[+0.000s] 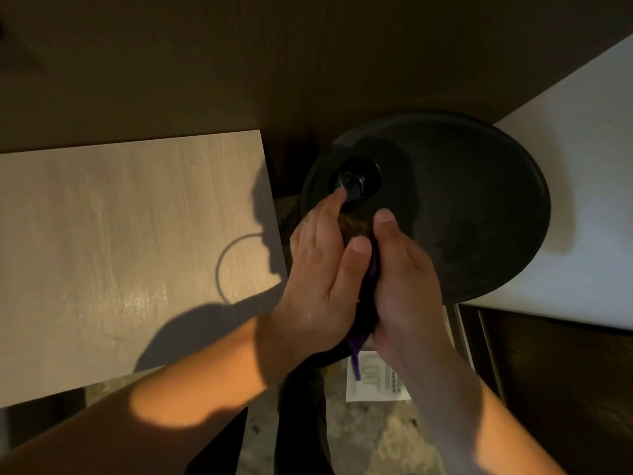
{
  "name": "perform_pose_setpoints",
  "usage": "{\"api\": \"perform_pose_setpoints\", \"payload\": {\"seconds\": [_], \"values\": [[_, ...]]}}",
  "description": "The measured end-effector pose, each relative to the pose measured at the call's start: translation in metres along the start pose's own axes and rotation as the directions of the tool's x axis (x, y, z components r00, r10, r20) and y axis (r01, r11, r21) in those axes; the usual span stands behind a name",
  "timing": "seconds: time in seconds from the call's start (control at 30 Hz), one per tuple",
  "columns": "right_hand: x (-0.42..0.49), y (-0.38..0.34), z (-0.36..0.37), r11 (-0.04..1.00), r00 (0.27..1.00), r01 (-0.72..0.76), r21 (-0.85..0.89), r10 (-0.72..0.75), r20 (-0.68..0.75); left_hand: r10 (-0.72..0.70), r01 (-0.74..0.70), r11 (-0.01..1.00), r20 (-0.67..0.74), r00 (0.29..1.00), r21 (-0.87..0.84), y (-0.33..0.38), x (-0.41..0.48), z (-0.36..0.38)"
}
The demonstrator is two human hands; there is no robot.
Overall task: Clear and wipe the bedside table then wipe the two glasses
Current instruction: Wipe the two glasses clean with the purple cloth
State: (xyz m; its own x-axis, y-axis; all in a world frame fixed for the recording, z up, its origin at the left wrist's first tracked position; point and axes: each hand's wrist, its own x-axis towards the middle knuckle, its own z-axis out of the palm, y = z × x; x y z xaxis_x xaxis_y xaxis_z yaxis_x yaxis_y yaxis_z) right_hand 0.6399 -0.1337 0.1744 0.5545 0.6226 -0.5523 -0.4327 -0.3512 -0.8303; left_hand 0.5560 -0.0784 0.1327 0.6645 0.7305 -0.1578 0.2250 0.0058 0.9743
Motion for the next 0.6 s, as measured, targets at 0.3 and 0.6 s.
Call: {"api": "perform_pose_setpoints", "payload": {"seconds": [0.3, 0.6], "values": [[-0.006, 0.043, -0.015, 0.480, 0.662, 0.707, -0.519, -0.707, 0.248, -0.595, 0.598, 0.338, 0.327, 0.734, -0.727, 0.041, 0.012, -0.016], [-0.007, -0.010, -0.007, 0.992, 0.993, 0.119, -0.043, -0.119, 0.017, 0.189, -0.189, 0.982, -0.048, 0.981, 0.002, 0.013, 0.006, 0.005]]}}
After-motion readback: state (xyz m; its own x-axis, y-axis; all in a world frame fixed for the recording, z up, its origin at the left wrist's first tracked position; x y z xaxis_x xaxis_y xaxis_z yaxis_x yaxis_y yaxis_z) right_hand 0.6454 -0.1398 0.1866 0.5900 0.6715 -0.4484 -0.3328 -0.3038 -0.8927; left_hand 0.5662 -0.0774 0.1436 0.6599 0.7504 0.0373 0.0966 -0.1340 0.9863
